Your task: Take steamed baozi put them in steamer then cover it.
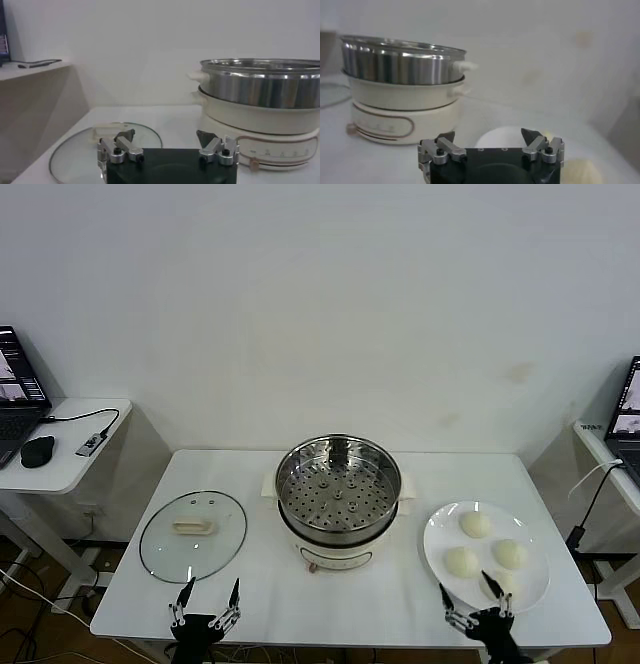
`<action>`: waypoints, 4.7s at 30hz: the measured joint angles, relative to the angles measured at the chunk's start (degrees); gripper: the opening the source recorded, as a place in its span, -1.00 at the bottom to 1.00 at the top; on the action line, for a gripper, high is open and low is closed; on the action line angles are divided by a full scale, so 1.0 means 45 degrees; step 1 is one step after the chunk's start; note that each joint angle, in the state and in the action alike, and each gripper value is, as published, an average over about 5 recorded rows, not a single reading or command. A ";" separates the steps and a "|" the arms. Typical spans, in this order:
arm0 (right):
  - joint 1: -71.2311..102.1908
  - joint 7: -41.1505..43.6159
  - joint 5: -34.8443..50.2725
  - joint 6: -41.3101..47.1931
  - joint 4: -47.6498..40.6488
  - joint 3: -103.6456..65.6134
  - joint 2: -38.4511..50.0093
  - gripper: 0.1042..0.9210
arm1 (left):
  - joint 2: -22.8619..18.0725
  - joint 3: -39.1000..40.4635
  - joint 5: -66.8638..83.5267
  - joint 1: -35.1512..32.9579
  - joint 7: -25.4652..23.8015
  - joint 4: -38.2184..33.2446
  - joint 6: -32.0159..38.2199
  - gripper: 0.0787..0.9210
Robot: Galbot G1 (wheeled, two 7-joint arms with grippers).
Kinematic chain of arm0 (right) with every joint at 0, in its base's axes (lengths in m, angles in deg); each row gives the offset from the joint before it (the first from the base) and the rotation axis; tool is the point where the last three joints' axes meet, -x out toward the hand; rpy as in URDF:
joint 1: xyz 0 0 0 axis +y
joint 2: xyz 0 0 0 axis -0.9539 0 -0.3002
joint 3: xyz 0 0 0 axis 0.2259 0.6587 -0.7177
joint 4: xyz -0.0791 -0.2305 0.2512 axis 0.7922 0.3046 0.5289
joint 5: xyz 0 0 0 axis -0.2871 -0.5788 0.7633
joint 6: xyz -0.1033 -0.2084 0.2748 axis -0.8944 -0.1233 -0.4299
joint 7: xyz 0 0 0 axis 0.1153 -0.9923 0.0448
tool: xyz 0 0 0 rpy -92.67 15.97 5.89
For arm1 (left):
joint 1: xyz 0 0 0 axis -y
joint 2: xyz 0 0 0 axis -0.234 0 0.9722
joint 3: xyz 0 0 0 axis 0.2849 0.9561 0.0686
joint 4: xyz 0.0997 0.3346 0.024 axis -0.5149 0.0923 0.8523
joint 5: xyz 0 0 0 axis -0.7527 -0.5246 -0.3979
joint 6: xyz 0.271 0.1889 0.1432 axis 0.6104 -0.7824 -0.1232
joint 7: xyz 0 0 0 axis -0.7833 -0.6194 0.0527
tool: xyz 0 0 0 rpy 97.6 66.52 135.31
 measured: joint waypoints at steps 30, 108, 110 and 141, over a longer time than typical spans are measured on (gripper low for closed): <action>-1.0903 0.9430 -0.3412 0.1963 -0.5275 0.6829 0.8161 0.76 | 0.0508 -0.0108 -0.2043 0.0492 0.0511 -0.0464 -0.1690 0.77; -2.3082 1.0817 -0.0603 0.2894 -0.9114 1.8586 0.6528 0.18 | 0.0741 -0.0642 -0.1968 0.0507 0.0453 -0.0726 -0.1620 0.77; -2.3846 1.0721 -0.0191 0.2828 -0.9086 1.9149 0.6272 0.18 | 0.0768 -0.0664 -0.1873 0.0534 0.0426 -0.0763 -0.1601 0.77; -2.7197 0.9306 -0.0180 -0.2855 -1.1342 2.4622 -0.0416 0.22 | 0.0603 -0.1346 0.0330 0.0996 0.0648 -0.0281 -0.1121 0.77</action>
